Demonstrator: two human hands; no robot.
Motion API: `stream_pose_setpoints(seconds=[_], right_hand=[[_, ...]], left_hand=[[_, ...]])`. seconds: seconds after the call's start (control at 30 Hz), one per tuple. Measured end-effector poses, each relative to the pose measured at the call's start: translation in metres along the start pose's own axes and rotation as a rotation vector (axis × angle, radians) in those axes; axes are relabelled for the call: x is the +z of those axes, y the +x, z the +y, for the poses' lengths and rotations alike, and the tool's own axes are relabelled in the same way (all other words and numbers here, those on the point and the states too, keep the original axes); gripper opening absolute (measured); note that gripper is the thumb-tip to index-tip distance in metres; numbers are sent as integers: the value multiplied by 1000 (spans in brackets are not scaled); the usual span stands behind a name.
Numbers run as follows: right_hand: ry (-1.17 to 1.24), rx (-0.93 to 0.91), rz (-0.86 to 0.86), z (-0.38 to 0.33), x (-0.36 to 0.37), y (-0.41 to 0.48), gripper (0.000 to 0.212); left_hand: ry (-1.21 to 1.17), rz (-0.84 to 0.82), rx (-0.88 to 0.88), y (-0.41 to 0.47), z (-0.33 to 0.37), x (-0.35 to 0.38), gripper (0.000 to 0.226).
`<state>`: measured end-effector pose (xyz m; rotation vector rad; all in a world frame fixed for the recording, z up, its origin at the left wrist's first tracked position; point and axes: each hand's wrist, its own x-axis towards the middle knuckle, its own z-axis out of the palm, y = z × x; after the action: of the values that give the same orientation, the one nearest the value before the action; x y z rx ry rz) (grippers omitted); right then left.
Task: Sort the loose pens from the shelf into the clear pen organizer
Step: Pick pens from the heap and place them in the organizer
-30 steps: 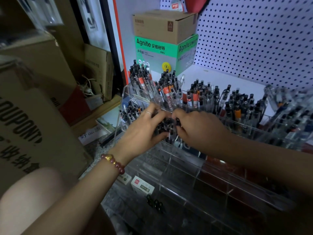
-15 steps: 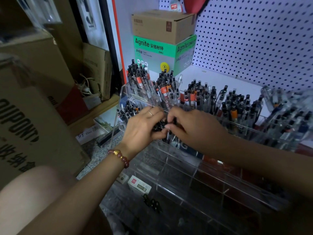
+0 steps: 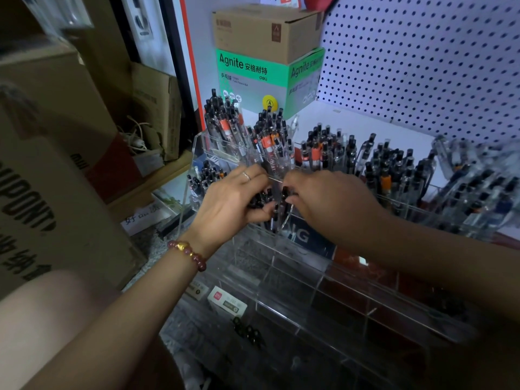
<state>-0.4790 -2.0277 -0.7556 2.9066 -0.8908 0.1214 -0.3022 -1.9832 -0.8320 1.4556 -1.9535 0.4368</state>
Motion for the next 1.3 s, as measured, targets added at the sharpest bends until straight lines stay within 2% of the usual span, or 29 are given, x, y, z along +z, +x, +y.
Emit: stream_pose_setpoints(seconds=[0.17,0.3,0.43,0.53,0.6,0.7,0.8,0.97,1.13,1.3], right_hand=[[-68,-42,53,-4,2,2,25],[-66,-62,52,-3,1,5,16],[-34,-28,35,-5,7,7,26],[-50,25,26,-5,7,4,37],[-27,45,26,-4,7,1,40],[56,8,-45,-5,10,0,45],[-2,-32,-96,-12,13,1,35],[-143,24,-67,-15,10,8,22],[-114,1,-23,-16,16,4,36],[-87,-24,-25,-17,20,2,31]], left_hand=[[60,-9,1,0,-1,-2,32],[15,0,-57,-2,2,-6,32],[-101,91,-205,-5,3,-10,34],[-261,226,-411,-14,21,-2,32],[-340,191,-499,-21,34,6,39],[-331,86,-491,-26,42,17,51],[-322,107,-521,-22,42,21,47],[-377,76,-478,-20,39,17,39],[-309,-4,-436,-22,35,16,32],[-182,10,-447,-21,32,16,24]])
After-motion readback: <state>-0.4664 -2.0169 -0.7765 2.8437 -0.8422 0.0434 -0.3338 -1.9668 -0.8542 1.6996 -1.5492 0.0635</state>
